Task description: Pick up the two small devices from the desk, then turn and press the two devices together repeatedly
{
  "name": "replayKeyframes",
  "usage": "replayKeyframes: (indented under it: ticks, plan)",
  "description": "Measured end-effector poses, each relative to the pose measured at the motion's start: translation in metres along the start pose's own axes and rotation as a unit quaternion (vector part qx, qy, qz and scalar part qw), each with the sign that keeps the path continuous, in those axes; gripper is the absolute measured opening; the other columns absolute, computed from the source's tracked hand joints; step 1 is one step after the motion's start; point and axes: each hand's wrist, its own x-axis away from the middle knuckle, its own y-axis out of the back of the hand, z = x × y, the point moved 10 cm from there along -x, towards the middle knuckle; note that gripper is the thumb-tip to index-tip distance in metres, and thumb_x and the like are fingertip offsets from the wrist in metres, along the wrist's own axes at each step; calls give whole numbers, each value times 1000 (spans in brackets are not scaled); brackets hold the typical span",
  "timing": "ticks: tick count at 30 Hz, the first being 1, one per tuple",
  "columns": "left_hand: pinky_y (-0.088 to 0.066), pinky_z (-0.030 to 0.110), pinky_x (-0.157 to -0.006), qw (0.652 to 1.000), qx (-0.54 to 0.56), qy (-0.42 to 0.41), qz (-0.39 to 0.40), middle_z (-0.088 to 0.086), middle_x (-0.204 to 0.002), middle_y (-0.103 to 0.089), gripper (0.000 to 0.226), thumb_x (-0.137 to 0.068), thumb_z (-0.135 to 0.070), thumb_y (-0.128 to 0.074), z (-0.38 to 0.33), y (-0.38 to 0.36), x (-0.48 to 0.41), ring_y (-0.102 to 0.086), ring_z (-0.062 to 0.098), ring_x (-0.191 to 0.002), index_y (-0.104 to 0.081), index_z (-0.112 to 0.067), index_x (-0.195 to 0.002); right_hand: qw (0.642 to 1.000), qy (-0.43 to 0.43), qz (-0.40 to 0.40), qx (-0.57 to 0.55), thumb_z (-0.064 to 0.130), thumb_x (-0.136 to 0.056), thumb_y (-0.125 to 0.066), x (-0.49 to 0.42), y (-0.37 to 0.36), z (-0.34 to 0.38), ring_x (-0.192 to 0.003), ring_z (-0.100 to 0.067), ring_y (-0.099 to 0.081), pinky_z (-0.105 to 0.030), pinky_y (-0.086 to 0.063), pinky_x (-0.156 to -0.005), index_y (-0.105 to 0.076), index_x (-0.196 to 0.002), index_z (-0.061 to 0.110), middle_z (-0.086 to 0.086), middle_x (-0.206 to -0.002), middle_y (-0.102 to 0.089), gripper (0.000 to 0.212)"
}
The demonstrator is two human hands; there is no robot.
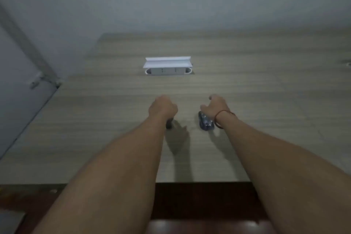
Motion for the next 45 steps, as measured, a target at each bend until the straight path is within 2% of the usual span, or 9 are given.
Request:
replayKeyframes:
  ticks: [6, 12, 20, 23, 27, 30, 35, 40, 45]
  plan:
    - [-48, 32, -92, 998, 50, 32, -3, 9, -128, -62, 32, -86, -30, -58, 39, -60, -12, -59, 33, -115, -68, -27, -116, 998, -59, -7, -34, 38, -70, -74, -7, -57, -61, -115, -37, -53, -46, -46, -95, -45, -124, 7, -16, -128, -51, 68]
    - [-44, 41, -95, 993, 19, 74, -91, 14, -133, -48, 62, -86, -50, -61, 74, -91, -30, -48, 33, -125, -51, -8, -130, 991, -53, -109, -56, 57, -56, -79, -19, -88, -86, -121, -30, -51, -41, -41, -101, -42, -127, 11, -10, -128, -55, 92]
    - [-40, 42, -95, 963, 57, 29, -261, 19, -125, -55, 50, -92, -45, -54, 89, -105, -40, -52, 37, -117, -57, -2, -117, 961, 0, -271, -47, 55, -76, -64, -27, -93, -87, -120, -28, -50, -44, -29, -110, -49, -122, 12, -9, -123, -58, 65]
    - [-38, 43, -96, 952, 61, 2, -299, 18, -124, -56, 44, -92, -41, -55, 87, -106, -31, -52, 36, -117, -54, -4, -116, 966, 40, -249, -63, 48, -75, -68, -23, -97, -86, -113, -28, -54, -42, -38, -104, -52, -118, 13, -8, -118, -60, 57]
    - [-40, 43, -91, 949, 105, -38, -294, 15, -120, -60, 35, -92, -32, -59, 84, -113, 3, -56, 35, -113, -50, -7, -115, 970, 87, -209, -91, 47, -71, -72, 11, -108, -91, -102, -25, -58, -42, -49, -92, -53, -114, 16, -5, -111, -61, 56]
    - [-43, 41, -89, 943, 160, -62, -284, 13, -114, -63, 30, -90, -26, -64, 86, -118, 30, -59, 33, -108, -50, -10, -112, 973, 102, -185, -95, 48, -68, -75, 37, -111, -94, -104, -26, -57, -43, -49, -92, -52, -115, 17, -5, -113, -60, 61]
    - [-45, 34, -86, 914, 285, -97, -272, 14, -113, -65, 40, -84, -20, -72, 94, -120, 55, -60, 30, -107, -54, -7, -117, 967, 128, -184, -119, 50, -63, -78, 60, -112, -98, -103, -24, -58, -43, -51, -91, -52, -116, 18, -4, -115, -60, 67]
    - [-41, 24, -78, 889, 361, -108, -261, 5, -101, -63, 29, -86, -20, -71, 92, -109, 67, -57, 16, -91, -66, -3, -109, 969, 131, -147, -149, 43, -65, -81, 63, -117, -95, -106, -23, -58, -42, -51, -93, -48, -125, 19, -4, -122, -59, 73]
    - [-46, 25, -82, 856, 411, -125, -288, 14, -111, -69, 35, -91, -26, -66, 73, -92, 71, -64, 24, -101, -67, 1, -113, 969, 135, -148, -142, 45, -64, -80, 61, -119, -95, -106, -23, -58, -43, -50, -93, -48, -125, 22, -2, -121, -60, 73]
